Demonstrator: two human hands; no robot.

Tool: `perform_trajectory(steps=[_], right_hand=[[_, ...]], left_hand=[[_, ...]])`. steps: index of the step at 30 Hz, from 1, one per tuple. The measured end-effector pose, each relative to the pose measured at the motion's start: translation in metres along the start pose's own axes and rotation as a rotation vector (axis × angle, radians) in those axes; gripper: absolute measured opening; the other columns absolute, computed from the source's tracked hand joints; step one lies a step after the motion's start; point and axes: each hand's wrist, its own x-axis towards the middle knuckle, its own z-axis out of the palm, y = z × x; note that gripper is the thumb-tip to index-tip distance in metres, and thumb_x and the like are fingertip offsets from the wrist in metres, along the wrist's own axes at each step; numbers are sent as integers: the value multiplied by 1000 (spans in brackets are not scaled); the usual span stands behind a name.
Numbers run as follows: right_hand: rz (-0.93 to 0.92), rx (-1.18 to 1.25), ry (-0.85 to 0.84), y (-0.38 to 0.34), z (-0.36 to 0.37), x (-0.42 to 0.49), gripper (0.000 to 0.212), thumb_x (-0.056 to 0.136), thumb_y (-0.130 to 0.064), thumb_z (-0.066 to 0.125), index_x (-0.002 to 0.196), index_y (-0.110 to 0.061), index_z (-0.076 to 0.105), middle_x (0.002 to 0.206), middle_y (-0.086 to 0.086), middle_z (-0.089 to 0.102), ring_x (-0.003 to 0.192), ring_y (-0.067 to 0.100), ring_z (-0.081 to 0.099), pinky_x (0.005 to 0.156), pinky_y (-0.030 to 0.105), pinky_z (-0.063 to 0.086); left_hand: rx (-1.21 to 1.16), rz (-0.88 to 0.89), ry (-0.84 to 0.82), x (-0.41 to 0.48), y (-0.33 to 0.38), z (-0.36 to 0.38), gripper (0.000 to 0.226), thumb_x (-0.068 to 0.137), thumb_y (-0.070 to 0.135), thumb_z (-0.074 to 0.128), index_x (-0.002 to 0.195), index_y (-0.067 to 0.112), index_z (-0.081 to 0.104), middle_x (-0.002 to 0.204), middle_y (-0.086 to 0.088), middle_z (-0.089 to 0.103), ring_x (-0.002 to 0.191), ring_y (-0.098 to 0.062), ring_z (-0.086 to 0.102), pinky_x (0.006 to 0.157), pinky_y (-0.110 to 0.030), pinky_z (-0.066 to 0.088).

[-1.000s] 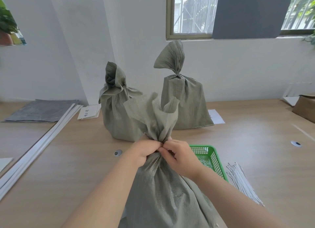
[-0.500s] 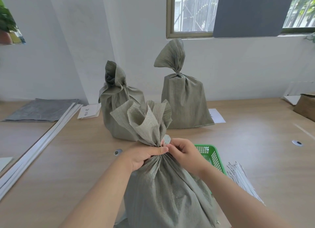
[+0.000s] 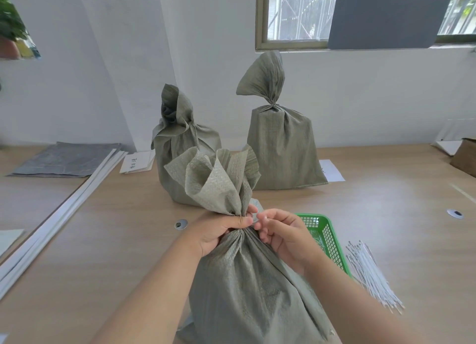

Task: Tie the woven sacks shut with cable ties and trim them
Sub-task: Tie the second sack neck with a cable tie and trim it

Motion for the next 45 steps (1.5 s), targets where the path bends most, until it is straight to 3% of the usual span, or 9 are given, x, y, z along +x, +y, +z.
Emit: perform_trajectory(steps=[3, 7, 13, 18, 23, 27, 30, 37, 45], right_hand=[[-18, 49, 23, 5, 3, -1, 15, 86, -1, 62, 94, -1, 75, 81, 15, 70, 61, 14, 59, 63, 21, 54], [-30, 102, 68, 11, 8, -1, 18, 72, -9, 76, 88, -3, 77, 99, 17, 75, 60, 11, 58, 58, 19, 53], [-38, 119, 115, 10, 18, 3, 14, 64, -5, 76, 78, -3, 78, 70, 12, 68, 58, 12, 60, 50, 17, 48], [-46, 152, 146, 11, 23, 4, 15, 75, 5, 65, 76, -4, 77, 68, 12, 67, 56, 13, 60, 50, 18, 51], [-58, 125, 155, 13, 24, 5, 13, 63, -5, 78, 75, -6, 78, 68, 12, 68, 55, 14, 60, 50, 19, 51], [-87, 45, 152, 12, 21, 6, 16, 59, -11, 81, 75, -7, 78, 75, 14, 72, 56, 14, 60, 50, 19, 52], [-123, -102, 142, 7, 15, 7, 13, 65, -13, 81, 77, -7, 77, 74, 13, 71, 58, 14, 62, 53, 21, 54], [-212, -386, 63, -5, 7, 10, 10, 76, -5, 74, 84, 1, 72, 72, 11, 69, 63, 15, 63, 60, 27, 55], [-249, -515, 35, -7, 3, 17, 6, 84, 12, 68, 89, 11, 70, 73, 16, 69, 64, 22, 62, 61, 28, 53]], left_hand=[[-22, -8, 10, 1, -3, -1, 25, 81, 5, 76, 105, 6, 74, 98, -14, 74, 103, -29, 68, 104, -45, 51], [-28, 15, 79, 0, -5, 2, 25, 73, 12, 78, 98, 10, 77, 102, -12, 76, 104, -21, 70, 95, -32, 55], [-62, -15, 43, -3, -9, 4, 25, 74, 16, 73, 98, 8, 72, 93, 0, 76, 96, -10, 71, 86, -21, 55], [-66, 24, 76, -6, -8, 6, 13, 82, 6, 73, 95, 7, 75, 91, -4, 76, 91, -12, 71, 85, -24, 57], [-33, 38, 117, -9, -5, 10, 11, 91, -1, 66, 96, 3, 74, 86, -8, 75, 83, -14, 71, 81, -25, 59], [-24, 75, 98, -13, -2, 11, 15, 89, -5, 64, 89, 5, 74, 82, -6, 74, 79, -12, 71, 75, -21, 57], [-6, 100, 70, -13, -2, 11, 18, 87, -5, 67, 89, 8, 78, 91, -8, 75, 88, -13, 71, 84, -23, 58], [-4, 109, 67, -16, 2, 16, 21, 77, 3, 73, 77, 22, 83, 86, 2, 78, 85, -7, 71, 87, -24, 55], [-21, 125, 68, -14, 1, 13, 28, 85, -10, 66, 78, 14, 79, 84, -2, 77, 83, -9, 72, 77, -20, 56]])
